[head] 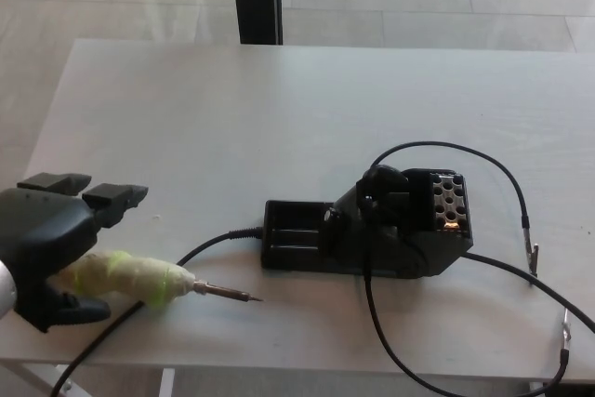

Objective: Use the left hand of the robot to grab the soldering gun kept on the middle of the table and pull it out of its base and keep it on the left side of the base

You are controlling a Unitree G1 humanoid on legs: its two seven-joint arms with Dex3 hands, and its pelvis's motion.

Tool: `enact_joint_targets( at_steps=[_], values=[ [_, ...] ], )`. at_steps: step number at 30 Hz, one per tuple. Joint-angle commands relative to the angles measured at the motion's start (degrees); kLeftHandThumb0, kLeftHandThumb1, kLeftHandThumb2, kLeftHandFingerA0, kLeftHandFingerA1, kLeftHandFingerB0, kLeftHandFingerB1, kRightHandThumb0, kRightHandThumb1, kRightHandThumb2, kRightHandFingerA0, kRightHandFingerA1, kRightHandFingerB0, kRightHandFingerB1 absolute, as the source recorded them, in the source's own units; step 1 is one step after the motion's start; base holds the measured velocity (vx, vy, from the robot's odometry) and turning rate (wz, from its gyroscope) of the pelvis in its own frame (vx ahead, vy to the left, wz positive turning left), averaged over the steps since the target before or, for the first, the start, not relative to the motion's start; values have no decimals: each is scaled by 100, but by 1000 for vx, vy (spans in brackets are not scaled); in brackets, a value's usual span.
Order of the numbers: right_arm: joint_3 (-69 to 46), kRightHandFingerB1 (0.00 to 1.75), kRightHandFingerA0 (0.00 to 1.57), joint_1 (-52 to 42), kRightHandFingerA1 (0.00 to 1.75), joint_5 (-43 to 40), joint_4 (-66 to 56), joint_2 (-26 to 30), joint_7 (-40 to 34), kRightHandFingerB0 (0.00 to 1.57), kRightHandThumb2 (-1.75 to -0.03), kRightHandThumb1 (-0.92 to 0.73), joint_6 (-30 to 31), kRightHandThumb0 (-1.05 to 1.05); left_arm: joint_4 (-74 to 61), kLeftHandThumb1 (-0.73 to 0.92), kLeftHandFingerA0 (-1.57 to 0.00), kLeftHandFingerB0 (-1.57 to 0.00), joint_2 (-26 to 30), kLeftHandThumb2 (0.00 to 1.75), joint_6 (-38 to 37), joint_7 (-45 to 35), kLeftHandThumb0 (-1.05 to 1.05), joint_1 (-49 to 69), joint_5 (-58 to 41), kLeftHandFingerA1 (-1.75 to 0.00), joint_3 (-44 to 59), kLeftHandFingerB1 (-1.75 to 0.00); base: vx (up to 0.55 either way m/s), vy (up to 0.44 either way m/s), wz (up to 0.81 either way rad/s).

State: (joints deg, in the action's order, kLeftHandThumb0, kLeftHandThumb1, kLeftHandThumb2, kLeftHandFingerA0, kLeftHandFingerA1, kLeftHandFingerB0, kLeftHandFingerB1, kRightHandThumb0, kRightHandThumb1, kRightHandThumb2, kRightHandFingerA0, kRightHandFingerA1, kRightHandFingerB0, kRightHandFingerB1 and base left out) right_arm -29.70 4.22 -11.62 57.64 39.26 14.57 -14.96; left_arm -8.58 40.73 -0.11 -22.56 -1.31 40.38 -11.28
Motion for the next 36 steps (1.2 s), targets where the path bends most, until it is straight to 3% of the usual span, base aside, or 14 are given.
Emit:
enact_joint_targets(
  at_steps=[1,7,14,15,16,18,20,21,22,23,25,33,34,36],
  values=[
    [-50,115,157,-6,101,-111,-91,120,27,89,-78,-80,157,-105,-54,50,0,-4,158,83,-44,10,-78,34,137,-21,63,-12,0,0,0],
    [-136,121,157,0,107,-185,-126,114,56,81,-77,-79,232,-105,-325,54,0,0,309,85,-19,-223,-86,111,-204,-18,378,-2,0,0,0],
    [-123,124,157,-17,106,-196,-212,105,128,74,-78,-77,335,-105,-1466,60,0,0,1336,96,-126,-1673,-88,846,-1807,-22,1879,-7,0,0,0],
    [-97,127,157,-10,108,-161,-298,82,15,70,-79,-78,441,-105,-1724,58,0,0,1407,79,-129,-2020,-73,1303,-2394,0,3069,-7,0,0,0],
    [-94,127,157,-9,108,-157,-309,79,2,70,-79,-78,454,-105,-1758,58,0,0,1419,79,-128,-2063,-73,1363,-2469,0,3210,-7,0,0,0],
    [-118,126,157,-4,108,-190,-295,79,20,73,-79,-78,466,-105,-1789,77,0,0,1299,63,-66,-2362,-73,1585,-2984,0,4307,-11,0,0,0],
    [-109,129,157,-17,108,-186,-304,74,23,73,-80,-78,469,-105,-1527,67,0,0,1117,101,45,-2568,-92,1668,-3525,-17,5303,-4,0,0,0],
    [-103,129,157,-23,108,-182,-313,68,24,72,-80,-78,468,-105,-1399,61,0,0,1040,81,31,-2540,-75,1649,-3705,0,5529,-7,0,0,0],
    [-91,130,157,-37,108,-176,-339,60,31,71,-80,-78,476,-105,-1236,80,0,0,940,64,289,-2626,-78,1659,-3896,0,6145,-10,0,0,0],
    [-64,129,157,-19,107,-164,-327,46,49,69,-80,-78,467,-105,-1095,68,0,0,896,102,459,-2709,-89,1759,-3941,-22,6605,-6,0,0,0],
    [-44,130,157,17,107,-153,-278,31,42,68,-80,-78,456,-105,-581,68,0,0,475,99,571,-2480,-98,2130,-4182,-14,7388,0,0,0,0],
    [-6,130,157,-64,102,-129,-166,-181,-61,62,-74,-81,274,-105,1094,60,0,-4,-664,96,291,-1961,-84,3373,-4478,-26,7177,-10,0,0,0],
    [-27,131,157,-63,101,-158,-108,-201,-23,62,-75,-81,232,-105,1837,52,0,-4,-1003,93,252,-1769,-77,3322,-4534,-45,6841,-28,0,0,0],
    [-45,130,157,-91,103,-180,-136,-206,-5,64,-77,-79,265,-105,2341,53,-2,-9,-1206,91,123,-1514,-81,3250,-4434,-53,6602,-24,0,0,0]
  ],
)
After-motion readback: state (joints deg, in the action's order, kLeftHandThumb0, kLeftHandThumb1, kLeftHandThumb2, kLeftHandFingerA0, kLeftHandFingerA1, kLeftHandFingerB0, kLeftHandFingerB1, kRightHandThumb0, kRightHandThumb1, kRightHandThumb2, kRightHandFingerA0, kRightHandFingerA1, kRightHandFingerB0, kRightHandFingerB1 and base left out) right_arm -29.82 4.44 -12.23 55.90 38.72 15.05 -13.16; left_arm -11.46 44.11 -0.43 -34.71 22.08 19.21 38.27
